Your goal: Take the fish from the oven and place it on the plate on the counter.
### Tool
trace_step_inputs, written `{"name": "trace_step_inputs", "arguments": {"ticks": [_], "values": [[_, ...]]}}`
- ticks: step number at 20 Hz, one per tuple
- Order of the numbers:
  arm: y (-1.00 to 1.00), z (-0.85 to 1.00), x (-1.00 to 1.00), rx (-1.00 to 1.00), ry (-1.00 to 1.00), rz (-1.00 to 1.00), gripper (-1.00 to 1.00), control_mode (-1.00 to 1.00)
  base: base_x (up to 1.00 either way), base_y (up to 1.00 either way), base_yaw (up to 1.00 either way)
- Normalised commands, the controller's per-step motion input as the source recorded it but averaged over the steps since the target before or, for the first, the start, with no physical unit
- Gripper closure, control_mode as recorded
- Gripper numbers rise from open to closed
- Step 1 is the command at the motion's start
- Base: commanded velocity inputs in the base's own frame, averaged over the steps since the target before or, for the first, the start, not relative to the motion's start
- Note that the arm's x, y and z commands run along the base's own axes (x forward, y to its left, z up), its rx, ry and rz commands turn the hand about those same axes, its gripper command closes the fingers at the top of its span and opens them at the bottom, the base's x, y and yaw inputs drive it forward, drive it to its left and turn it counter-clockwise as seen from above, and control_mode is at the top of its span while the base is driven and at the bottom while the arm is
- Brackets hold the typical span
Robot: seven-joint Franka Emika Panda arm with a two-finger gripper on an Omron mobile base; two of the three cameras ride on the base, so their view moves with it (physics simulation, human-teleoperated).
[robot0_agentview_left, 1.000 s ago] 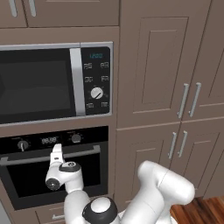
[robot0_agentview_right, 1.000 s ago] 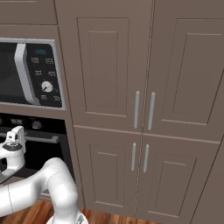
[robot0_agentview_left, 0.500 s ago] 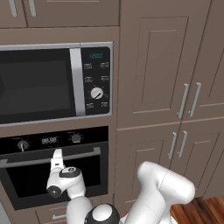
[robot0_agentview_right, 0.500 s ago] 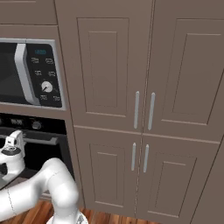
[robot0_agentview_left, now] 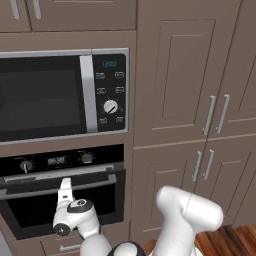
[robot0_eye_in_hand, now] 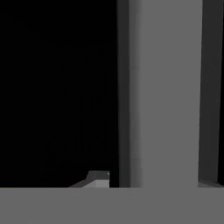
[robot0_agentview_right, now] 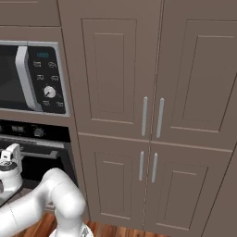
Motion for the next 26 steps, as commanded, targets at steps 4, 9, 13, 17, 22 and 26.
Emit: {"name": "trace_step_inputs", "arguments": {"ticks": [4,9,13,17,22,26], "values": [[0.1,-0.69,-0.66,0.0,0.0,0.0,1.0,-1.0,0.0,0.0,0.0],[0.11,-0.83,-0.74,0.0,-0.02,0.0,1.0,-1.0,0.0,0.0,0.0],[0.08,-0.91,-0.76,0.0,-0.04,0.0,1.0,-1.0,0.0,0.0,0.0],[0.01,-0.9,-0.84,0.0,-0.05,0.01,1.0,-1.0,0.0,0.0,0.0],[0.0,-0.93,-0.85,0.0,-0.06,0.02,1.0,-1.0,0.0,0.0,0.0],[0.0,-1.0,-0.84,0.0,-0.09,0.02,1.0,-1.0,0.0,0.0,0.0]]}}
